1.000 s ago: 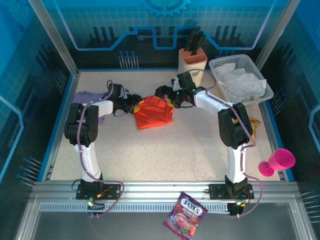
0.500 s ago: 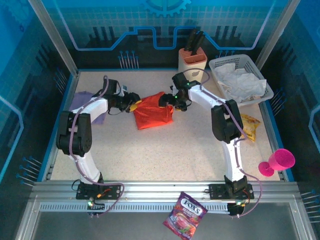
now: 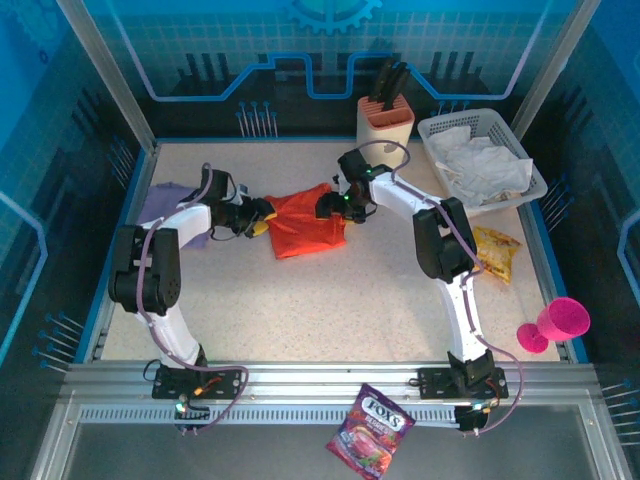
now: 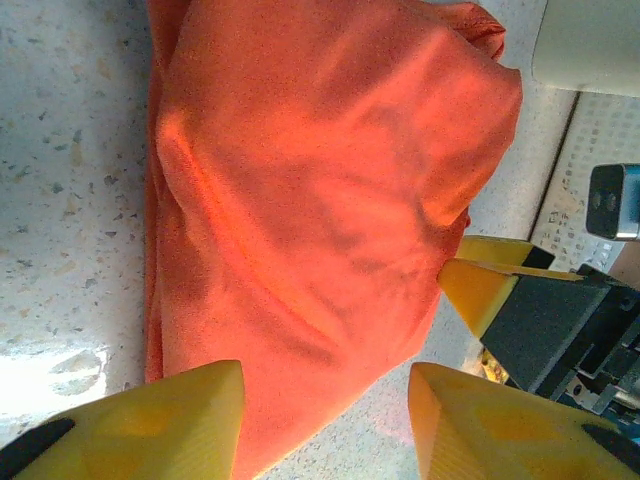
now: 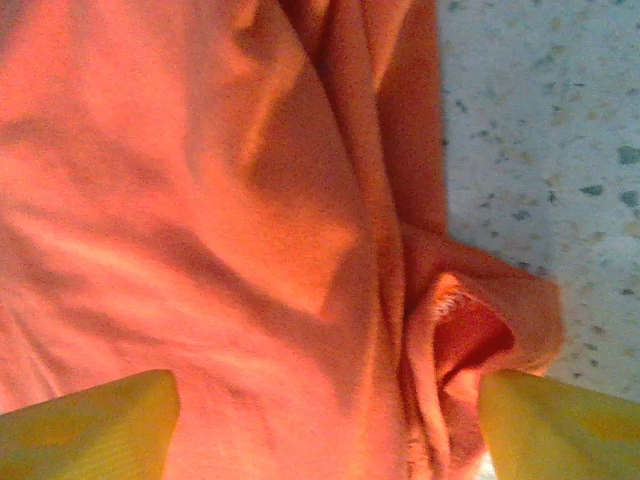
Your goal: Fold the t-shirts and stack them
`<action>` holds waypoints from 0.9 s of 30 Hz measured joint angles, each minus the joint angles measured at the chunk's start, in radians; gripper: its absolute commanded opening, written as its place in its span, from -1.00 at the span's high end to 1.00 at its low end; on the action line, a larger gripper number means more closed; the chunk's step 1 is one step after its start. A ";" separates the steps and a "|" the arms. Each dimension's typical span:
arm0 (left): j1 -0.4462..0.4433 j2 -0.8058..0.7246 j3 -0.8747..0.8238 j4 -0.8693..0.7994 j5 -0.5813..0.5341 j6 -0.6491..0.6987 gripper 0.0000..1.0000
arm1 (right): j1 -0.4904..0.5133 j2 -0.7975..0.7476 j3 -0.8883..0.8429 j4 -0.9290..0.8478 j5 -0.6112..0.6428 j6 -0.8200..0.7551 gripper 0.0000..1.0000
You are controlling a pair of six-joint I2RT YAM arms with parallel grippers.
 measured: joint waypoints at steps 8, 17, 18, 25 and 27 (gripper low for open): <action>0.023 -0.023 -0.043 0.001 0.001 0.005 0.05 | 0.000 0.004 -0.023 0.040 -0.040 0.001 -0.21; 0.031 -0.031 -0.095 0.008 0.010 0.005 0.05 | 0.005 -0.035 -0.055 0.034 0.032 -0.014 -0.89; 0.031 -0.031 -0.095 0.009 0.011 0.005 0.05 | 0.005 -0.042 -0.055 0.032 0.039 -0.018 -0.91; 0.033 -0.032 -0.095 0.021 0.019 0.005 0.05 | 0.007 -0.053 -0.045 0.002 0.095 -0.028 -0.99; 0.033 -0.032 -0.095 0.024 0.020 0.005 0.05 | 0.008 -0.052 -0.045 0.003 0.103 -0.027 -0.99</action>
